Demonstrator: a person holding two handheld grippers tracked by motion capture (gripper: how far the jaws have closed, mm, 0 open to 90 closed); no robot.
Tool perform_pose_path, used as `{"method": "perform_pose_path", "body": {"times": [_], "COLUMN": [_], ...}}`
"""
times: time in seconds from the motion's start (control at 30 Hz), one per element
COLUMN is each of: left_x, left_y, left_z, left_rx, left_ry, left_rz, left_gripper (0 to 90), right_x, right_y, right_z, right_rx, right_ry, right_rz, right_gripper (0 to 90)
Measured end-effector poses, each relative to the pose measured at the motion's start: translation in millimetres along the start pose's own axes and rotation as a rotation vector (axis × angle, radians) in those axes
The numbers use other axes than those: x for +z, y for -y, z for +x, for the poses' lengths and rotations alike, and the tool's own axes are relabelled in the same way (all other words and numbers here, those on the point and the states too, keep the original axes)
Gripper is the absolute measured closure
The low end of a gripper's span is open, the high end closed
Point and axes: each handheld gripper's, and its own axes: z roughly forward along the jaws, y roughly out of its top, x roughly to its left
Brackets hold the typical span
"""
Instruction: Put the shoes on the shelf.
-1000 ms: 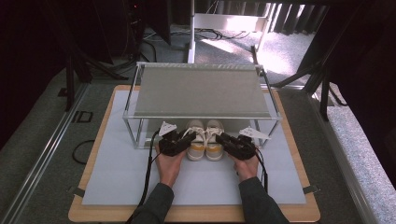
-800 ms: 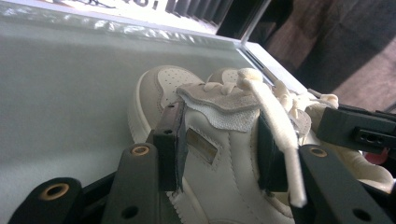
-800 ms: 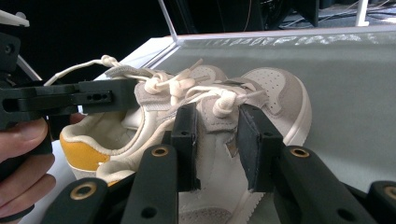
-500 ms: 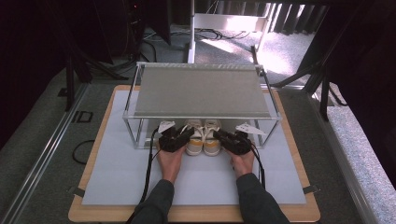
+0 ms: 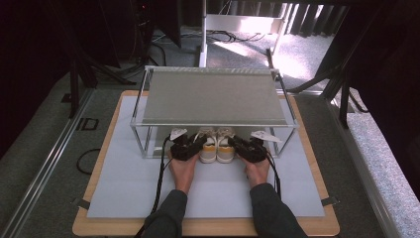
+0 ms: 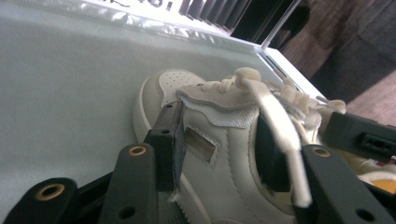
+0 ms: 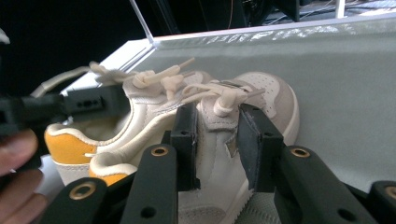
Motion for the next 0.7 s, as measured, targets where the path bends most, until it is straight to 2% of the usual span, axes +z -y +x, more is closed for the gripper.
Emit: {"method": "perform_pose_path", "body": {"times": [0.07, 0.17, 0.2, 0.3, 0.33, 0.37, 0.4, 0.47, 0.53, 0.7], "left_x": [-0.2, -0.1, -1.1, -2.7, -6.4, -6.4, -10.6, -13.9, -20.4, -33.6], "left_y": [-0.1, -2.1, -2.9, -3.1, -3.0, -3.0, -3.2, -2.7, -1.8, 1.6], "left_z": [0.5, 0.5, -0.6, -0.8, -0.7, -0.7, -0.8, -2.2, -1.7, -5.5], "left_rx": [-0.005, 0.007, 0.020, 0.025, 0.028, 0.028, 0.034, 0.031, 0.053, 0.079], "left_ry": [0.004, 0.012, -0.005, -0.013, -0.020, -0.020, -0.016, -0.018, -0.003, 0.031], "left_rz": [0.000, 0.011, 0.010, 0.013, 0.001, 0.001, -0.001, -0.004, -0.018, -0.051], "left_gripper": [55.8, 47.6, 45.6, 39.7, 37.3, 35.8, 35.5, 35.0, 33.4, 33.6], "right_x": [0.0, -0.6, -1.4, -2.5, -4.2, -4.2, -8.1, -10.6, -19.2, -31.8], "right_y": [-0.6, -2.2, -1.9, -1.2, -1.0, -1.0, -1.7, -2.3, -3.9, -2.3], "right_z": [0.3, 2.0, 0.8, 0.3, 1.7, 1.7, 4.0, 5.3, 8.8, 14.4], "right_rx": [0.013, 0.009, 0.011, 0.025, 0.019, 0.019, 0.018, 0.018, 0.019, 0.005], "right_ry": [0.000, 0.015, 0.012, 0.020, 0.032, 0.032, 0.028, 0.033, 0.022, -0.012], "right_rz": [0.007, 0.016, 0.009, 0.002, -0.005, -0.005, -0.024, -0.031, -0.052, -0.059], "right_gripper": [67.5, 62.9, 60.5, 56.2, 52.5, 52.5, 48.1, 47.0, 43.5, 39.5]}}
